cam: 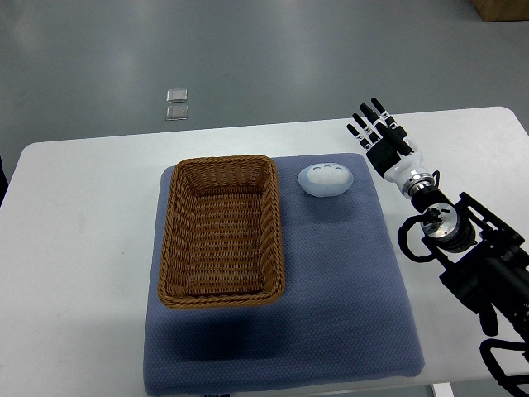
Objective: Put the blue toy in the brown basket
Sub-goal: 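Raise the right hand and swing it toward the pale blue toy, then lower the right hand over the pale blue toy and close fingers around it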
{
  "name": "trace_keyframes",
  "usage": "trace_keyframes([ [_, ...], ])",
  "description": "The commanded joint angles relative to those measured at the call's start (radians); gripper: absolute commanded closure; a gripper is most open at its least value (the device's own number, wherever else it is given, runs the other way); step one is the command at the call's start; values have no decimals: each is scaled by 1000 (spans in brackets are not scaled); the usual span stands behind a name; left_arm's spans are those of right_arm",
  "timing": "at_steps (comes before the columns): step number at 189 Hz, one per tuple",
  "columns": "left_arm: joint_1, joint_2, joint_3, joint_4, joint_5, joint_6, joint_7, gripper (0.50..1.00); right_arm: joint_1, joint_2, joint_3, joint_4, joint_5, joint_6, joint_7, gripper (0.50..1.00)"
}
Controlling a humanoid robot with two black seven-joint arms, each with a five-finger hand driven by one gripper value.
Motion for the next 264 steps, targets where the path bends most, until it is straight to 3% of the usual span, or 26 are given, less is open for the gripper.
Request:
trace_keyframes([
  [1,0,0,-1,-1,0,-5,0,500,1,0,-2,0,-1,0,0,591],
  [56,-2,0,0,0,-1,-5,0,500,35,-41,-81,9,-58,0,-6,591],
  [74,-2,0,-1,-1,0,-5,0,500,121,-106,-204,9,-203,-2,-9,593],
  [107,-2,0,2,-5,0,-7,0,500,333,-239,-537,11,-551,6,-70,593],
  [146,-11,0,2,-11,2,-8,0,500,604,-307,-919,25,-736,156,-178,591],
  [168,-11,0,2,-11,2,-8,0,500,698,-310,-1084,92,-775,176,-213,591],
  [199,-11,0,2,-9,2,-8,0,500,721,-304,-1140,158,-779,170,-218,591],
  [264,-11,0,2,-12,2,-8,0,500,691,-279,-1141,157,-815,131,-213,593],
])
